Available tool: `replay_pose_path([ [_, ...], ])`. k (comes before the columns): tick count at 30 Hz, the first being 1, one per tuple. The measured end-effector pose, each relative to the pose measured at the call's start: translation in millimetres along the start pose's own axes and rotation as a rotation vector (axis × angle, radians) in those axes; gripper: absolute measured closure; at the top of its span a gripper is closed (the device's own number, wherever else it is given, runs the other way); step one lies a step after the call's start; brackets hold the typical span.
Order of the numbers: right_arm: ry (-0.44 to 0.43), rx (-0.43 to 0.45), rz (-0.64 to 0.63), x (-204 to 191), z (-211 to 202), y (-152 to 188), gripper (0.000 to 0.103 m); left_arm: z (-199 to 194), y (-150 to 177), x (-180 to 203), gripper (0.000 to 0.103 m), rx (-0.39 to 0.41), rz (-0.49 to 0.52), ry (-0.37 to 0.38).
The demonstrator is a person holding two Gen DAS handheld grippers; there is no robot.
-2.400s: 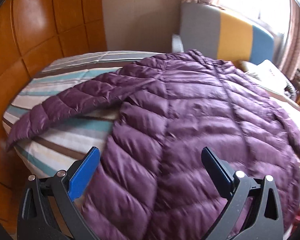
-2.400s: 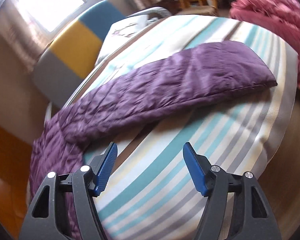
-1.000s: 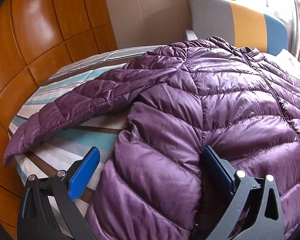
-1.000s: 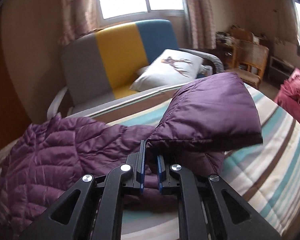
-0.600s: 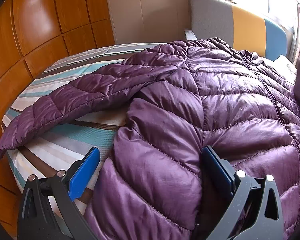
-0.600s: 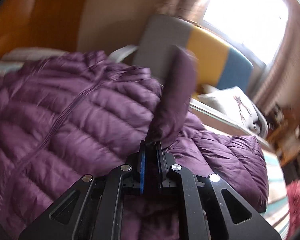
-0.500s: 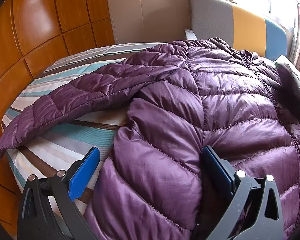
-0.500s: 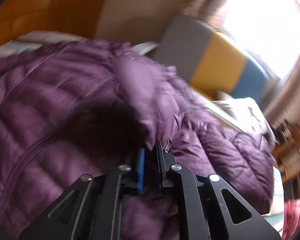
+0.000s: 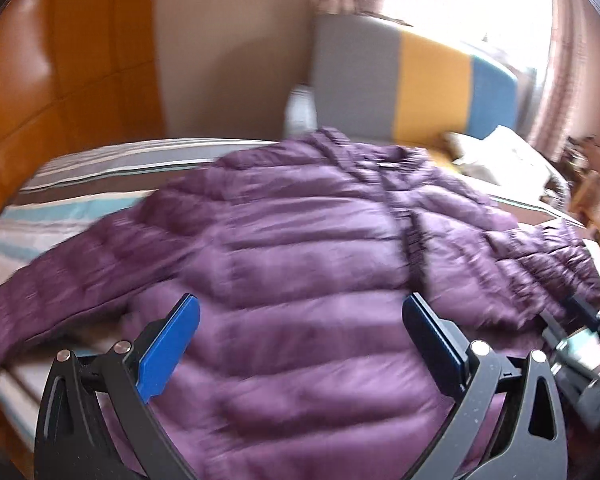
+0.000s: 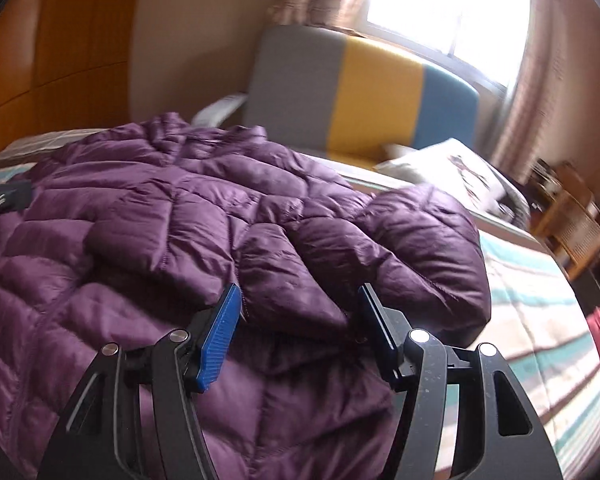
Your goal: Fold large clothes
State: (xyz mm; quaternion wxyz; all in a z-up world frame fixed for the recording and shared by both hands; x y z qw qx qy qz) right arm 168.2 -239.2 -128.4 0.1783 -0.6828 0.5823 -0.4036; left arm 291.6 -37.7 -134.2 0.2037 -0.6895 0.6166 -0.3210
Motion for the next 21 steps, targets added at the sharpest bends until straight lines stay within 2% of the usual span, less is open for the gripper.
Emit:
replay_pose_path([
  [1, 0.018, -0.001, 0.009, 2.4, -0.3, 1.2, 0.043, 9.3, -1.9, 11.8, 0.003, -0.019, 0.008, 0.021],
  [5, 0.044, 0.013, 0.007, 0.8, -1.2, 0.9, 0.043, 44.0, -4.0, 48.3, 0.023, -0.104, 0.021, 0.090],
  [7, 0.053, 0.013, -0.007, -2.3, 0.7, 0.1, 0.043, 56.5, 0.7, 57.6, 0.030, -0.159, -0.009, 0.127],
  [8, 0.056, 0.012, -0.012, -3.0, 0.4, 0.0, 0.043, 58.2, 4.3, 63.1, 0.038, -0.177, -0.022, 0.146],
  [10, 0.060, 0.005, -0.019, -4.1, 3.5, 0.0, 0.043, 63.8, 10.1, 73.7, 0.046, -0.211, -0.046, 0.184],
  [13, 0.060, -0.009, -0.031, -8.6, 8.8, 0.6, 0.043, 62.2, 18.7, 84.3, 0.091, -0.218, 0.000, 0.202],
  [14, 0.059, -0.010, -0.036, -9.5, 9.4, 0.7, 0.043, 60.4, 20.1, 86.5, 0.096, -0.218, 0.026, 0.205],
  [17, 0.040, 0.009, -0.044, -12.0, 6.6, -0.1, 0.043, 52.4, 15.2, 78.9, 0.098, -0.177, 0.049, 0.181],
  [21, -0.009, 0.101, -0.069, -18.6, -13.2, -5.8, 0.043, 44.5, 1.0, 33.8, 0.098, -0.111, -0.004, 0.087],
])
Point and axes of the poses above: each gripper's, at about its wrist camera, not at the fingertips, and z roughly the way its jaws point, x to its right, y to its underside, the point moved 7 cm from there along z, roughly the way its jaws point, and after that the axes turned 10 degrees about -z, right-handed, at the moved point
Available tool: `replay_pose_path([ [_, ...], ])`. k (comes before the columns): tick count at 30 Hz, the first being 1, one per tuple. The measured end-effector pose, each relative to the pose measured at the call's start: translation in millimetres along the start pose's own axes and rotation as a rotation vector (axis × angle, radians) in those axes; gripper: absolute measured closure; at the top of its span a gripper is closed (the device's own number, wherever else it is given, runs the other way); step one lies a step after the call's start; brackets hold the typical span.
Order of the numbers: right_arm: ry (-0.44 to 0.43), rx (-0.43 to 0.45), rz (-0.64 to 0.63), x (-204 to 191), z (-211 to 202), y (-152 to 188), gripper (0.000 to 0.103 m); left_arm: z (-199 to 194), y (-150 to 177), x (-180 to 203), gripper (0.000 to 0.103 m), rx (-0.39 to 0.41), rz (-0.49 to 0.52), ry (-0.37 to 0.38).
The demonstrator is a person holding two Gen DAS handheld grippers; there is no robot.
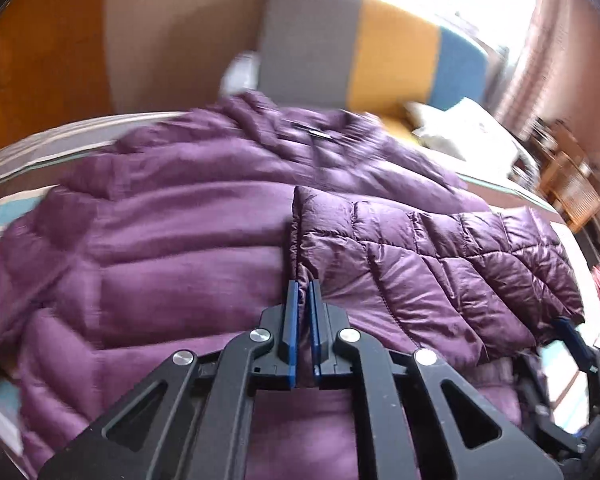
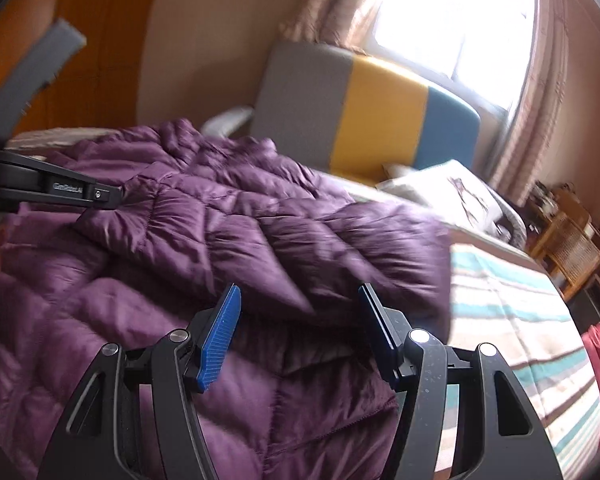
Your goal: Fold large clothes
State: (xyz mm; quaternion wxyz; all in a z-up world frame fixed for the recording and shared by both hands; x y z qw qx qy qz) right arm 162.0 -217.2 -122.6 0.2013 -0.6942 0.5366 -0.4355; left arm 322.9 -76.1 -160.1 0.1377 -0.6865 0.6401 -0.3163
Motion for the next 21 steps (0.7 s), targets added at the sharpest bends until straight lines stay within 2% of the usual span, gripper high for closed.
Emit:
replay_pose_path([
  [4, -0.019, 0.027, 0.028, 5.2, -7.9, -2.0, 0.043, -7.8, -2.8, -42.3, 0.098, 0.031, -0.059, -0.052],
  [10, -0.019, -0.076, 0.228, 44.6, 13.9, 4.4, 0.055, -11.8, 4.4, -70.4, 0.098, 0.062, -0.074, -0.092],
  [13, -0.019, -0.138, 0.351, 67.3, 34.1, 7.6, 0.068, -15.6, 7.2, -80.7, 0.098, 0.070, -0.112, -0.092],
  [14, -0.035, -0.154, 0.375, 71.6, 43.4, 7.0, 0.078, -14.9, 10.0, -82.4, 0.098, 0.063, -0.117, -0.088],
  [15, -0.044, -0.162, 0.382, 72.4, 49.7, 5.7, 0.083, -14.0, 11.1, -84.5, 0.098, 0.057, -0.121, -0.085],
  [20, -0.069, -0.215, 0.394, 72.0, 86.7, -0.8, 0.084, -4.4, 10.8, -80.5, 0.098, 0.050, -0.116, -0.095],
  [21, -0.067, -0.249, 0.411, 73.1, 98.1, 2.7, 0.084, -1.8, 11.3, -81.2, 0.097, 0.042, -0.117, -0.096],
])
Point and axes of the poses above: each gripper's, at about its wrist camera, not at the fingertips, and z roughly the way its jaws point, x to its right, y to its underside, the point moved 7 cm from there along z, roughly the way its jaws point, and after that the axes turned 10 degrees about -z, right-handed, at the moved point
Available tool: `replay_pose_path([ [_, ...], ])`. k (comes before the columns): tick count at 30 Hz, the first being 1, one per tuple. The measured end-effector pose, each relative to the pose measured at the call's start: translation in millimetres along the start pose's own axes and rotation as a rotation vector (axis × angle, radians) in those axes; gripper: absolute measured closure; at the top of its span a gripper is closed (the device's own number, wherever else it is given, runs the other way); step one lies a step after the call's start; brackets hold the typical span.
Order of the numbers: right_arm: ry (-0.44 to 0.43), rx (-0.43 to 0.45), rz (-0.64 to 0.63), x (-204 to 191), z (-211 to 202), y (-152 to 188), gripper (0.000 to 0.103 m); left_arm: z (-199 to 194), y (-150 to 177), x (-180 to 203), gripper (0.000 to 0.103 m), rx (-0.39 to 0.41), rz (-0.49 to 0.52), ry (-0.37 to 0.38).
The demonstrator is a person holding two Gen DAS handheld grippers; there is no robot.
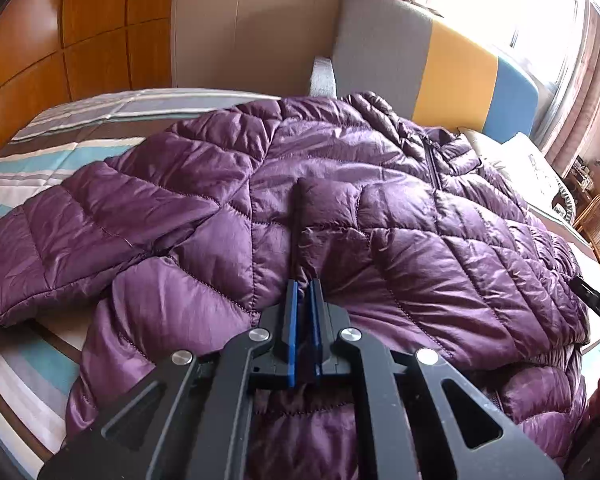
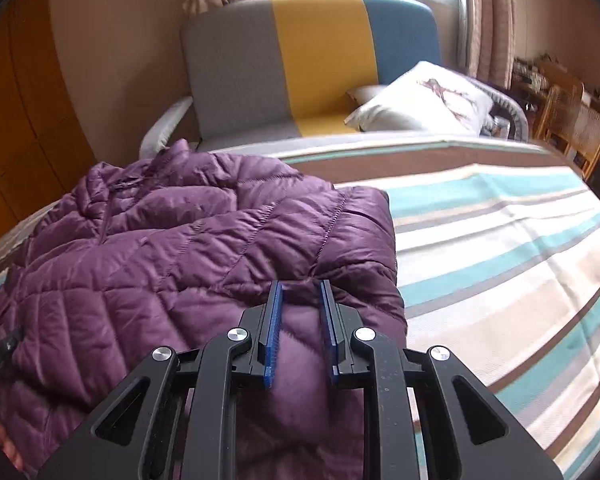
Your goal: Fold large clothes
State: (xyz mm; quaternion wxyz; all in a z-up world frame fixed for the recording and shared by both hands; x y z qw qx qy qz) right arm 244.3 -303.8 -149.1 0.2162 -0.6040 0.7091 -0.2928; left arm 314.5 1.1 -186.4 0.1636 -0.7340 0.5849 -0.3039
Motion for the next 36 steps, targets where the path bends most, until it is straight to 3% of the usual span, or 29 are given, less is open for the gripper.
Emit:
replay_pose_path([
  [3, 0.003, -0.053, 0.000, 4.0, 24.1, 6.8, 0.085, 0.6, 3.4, -3.3, 0.096, -0.008, -0.001, 0.002],
  [5, 0.007, -0.041, -0.010, 3.5, 28.1, 7.5, 0.085, 1.3, 4.7, -2.8, 0.096, -0.005, 0.004, -0.002],
  [11, 0.002, -0.037, -0.008, 4.2, 25.8, 7.1, 0.085, 2.6, 5.8, 0.5, 0.094, -0.008, 0.023, -0.013],
  [13, -0.008, -0.023, -0.006, 6.3, 14.1, 5.4, 0.085, -2.3, 3.9, -1.1, 0.089, -0.010, 0.013, 0.003],
  [15, -0.027, 0.019, -0.017, 3.4, -8.6, 5.8, 0.085, -14.9, 0.3, -5.2, 0.060, 0.004, 0.003, 0.011],
  [16, -0.038, 0.039, -0.039, 0.0, -21.5, 7.8, 0.085, -25.1, -2.4, -7.7, 0.054, 0.038, 0.000, -0.002],
  [19, -0.054, 0.057, -0.084, -9.8, -44.1, 18.7, 0.085, -52.0, -9.3, -5.3, 0.055, 0.132, 0.011, -0.017],
  [21, -0.061, 0.039, -0.092, -14.4, -43.8, 28.0, 0.085, -58.0, -11.1, 7.1, 0.056, 0.144, 0.031, 0.004],
  [24, -0.036, 0.003, -0.099, -14.8, -32.1, 37.5, 0.085, -45.6, -8.0, 33.7, 0.067, 0.106, 0.112, 0.010],
  [27, -0.027, -0.019, -0.094, -12.4, -22.4, 44.2, 0.085, -13.1, 2.6, 44.7, 0.077, 0.008, 0.158, -0.032],
  [34, -0.015, -0.020, -0.102, -15.5, -14.3, 49.5, 0.085, 1.9, 10.7, 41.1, 0.075, 0.000, 0.131, -0.010],
  [36, -0.001, -0.018, -0.114, -17.7, -14.7, 50.3, 0.085, -3.3, 10.6, 34.8, 0.068, 0.002, 0.110, 0.007],
])
Point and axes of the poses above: each gripper's, at about its wrist camera, not at the fingertips, and z roughly the way its jaws point, x to its right, y to its underside, the point moved 7 cm from there along z, roughly the way its jaws point, and after that the axes turned 10 degrees about -z, right-handed, at the moved point
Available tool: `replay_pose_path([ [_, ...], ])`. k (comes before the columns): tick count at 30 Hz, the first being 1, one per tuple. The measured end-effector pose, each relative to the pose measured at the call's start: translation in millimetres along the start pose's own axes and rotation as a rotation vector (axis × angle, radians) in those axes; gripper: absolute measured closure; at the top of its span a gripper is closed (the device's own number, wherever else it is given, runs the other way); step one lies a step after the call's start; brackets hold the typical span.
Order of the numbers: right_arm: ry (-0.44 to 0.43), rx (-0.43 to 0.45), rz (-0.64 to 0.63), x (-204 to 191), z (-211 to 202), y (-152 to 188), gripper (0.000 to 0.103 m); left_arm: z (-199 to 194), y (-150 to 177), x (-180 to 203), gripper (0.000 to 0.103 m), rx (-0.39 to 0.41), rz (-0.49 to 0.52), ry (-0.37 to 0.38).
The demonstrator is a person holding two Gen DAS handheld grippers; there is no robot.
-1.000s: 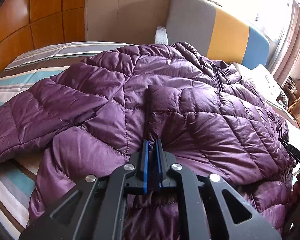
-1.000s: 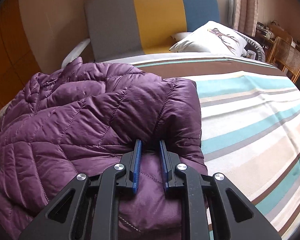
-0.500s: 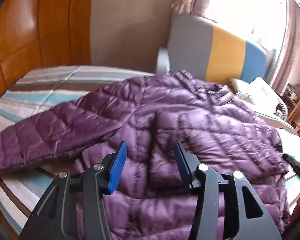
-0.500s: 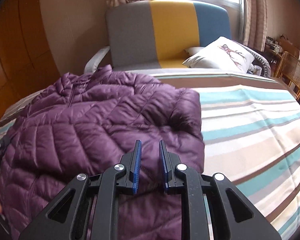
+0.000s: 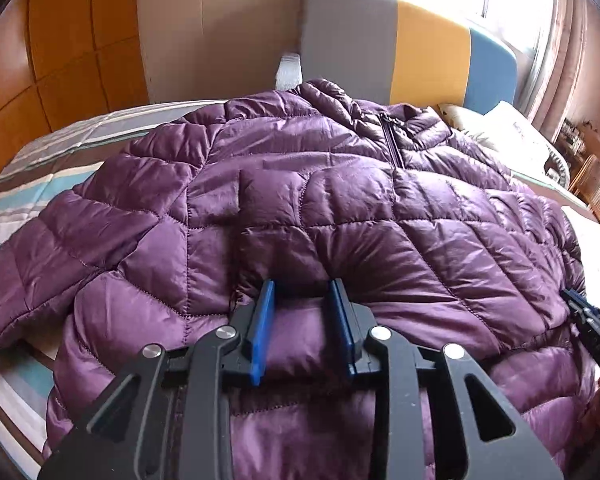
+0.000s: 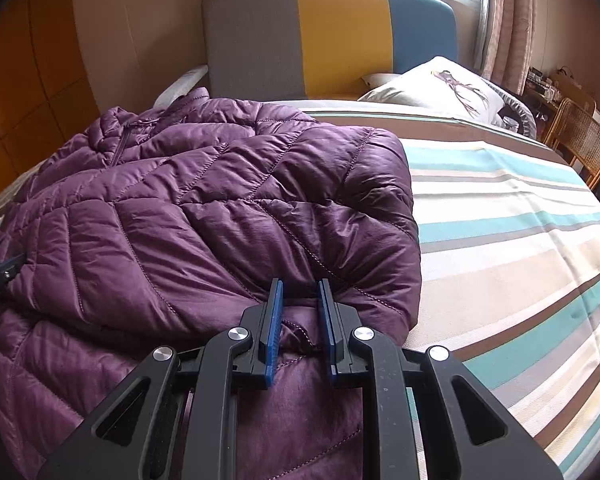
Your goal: Fold large clothes
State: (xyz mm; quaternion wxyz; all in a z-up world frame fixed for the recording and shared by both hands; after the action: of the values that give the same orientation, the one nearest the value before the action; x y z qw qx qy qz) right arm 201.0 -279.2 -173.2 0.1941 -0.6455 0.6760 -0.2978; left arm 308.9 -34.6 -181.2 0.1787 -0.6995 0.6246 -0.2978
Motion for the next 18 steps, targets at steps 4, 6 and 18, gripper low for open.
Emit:
replay_pose_path([
  [4, 0.002, 0.004, 0.001, 0.1, -0.8, 0.6, 0.085, -19.4, -3.0, -20.8, 0.029, 0.045, -0.060, -0.042],
  [6, 0.010, 0.005, -0.005, -1.0, -1.3, 0.8, 0.085, -31.2, -3.2, -37.9, 0.030, 0.056, -0.107, -0.051],
  [18, 0.038, 0.006, -0.023, -2.6, -3.3, -0.3, 0.085, -88.3, 5.9, -223.7, 0.015, 0.152, -0.506, -0.292],
])
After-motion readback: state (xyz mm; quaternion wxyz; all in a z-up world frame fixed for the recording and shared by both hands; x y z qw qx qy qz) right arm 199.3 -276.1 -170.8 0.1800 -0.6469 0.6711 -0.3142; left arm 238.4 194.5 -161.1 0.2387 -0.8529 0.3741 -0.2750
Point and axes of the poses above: each gripper's, at about its wrist camera, not at the fingertips, and z roughly the way its jaws point, x to its right, y to its underside, the point moved 7 cm from there along z, roughly the way its jaws point, and after that the axes turned 10 degrees about -z, right-handed, at the moved point
